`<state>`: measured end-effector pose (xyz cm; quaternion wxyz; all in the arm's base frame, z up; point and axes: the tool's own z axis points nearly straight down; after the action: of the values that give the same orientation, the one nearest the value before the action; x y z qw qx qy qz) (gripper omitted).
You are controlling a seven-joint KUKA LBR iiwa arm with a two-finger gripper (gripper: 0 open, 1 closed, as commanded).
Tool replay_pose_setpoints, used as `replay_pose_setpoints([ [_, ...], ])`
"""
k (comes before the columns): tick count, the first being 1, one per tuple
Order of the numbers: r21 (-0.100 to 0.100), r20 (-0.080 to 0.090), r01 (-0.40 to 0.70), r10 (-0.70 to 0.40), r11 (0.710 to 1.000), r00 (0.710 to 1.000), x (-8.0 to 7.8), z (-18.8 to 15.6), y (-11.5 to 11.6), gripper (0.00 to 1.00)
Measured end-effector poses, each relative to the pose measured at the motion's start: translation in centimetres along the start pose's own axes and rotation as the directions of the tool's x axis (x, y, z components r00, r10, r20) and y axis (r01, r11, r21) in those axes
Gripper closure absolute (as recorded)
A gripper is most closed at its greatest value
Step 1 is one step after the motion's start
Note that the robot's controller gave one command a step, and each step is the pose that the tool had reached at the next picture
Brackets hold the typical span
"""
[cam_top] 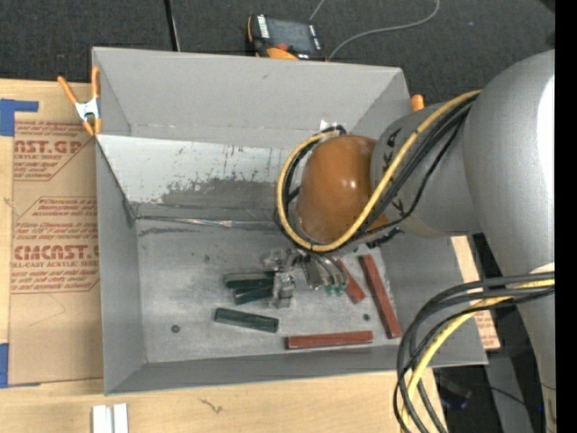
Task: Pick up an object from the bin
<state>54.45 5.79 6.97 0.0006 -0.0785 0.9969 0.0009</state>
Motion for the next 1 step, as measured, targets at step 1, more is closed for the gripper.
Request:
replay_pose_setpoints([
  [1,0.001,0.004,0.045,-0.045,0.999,0.999,-0.23,-4.82,1.92,1.00],
])
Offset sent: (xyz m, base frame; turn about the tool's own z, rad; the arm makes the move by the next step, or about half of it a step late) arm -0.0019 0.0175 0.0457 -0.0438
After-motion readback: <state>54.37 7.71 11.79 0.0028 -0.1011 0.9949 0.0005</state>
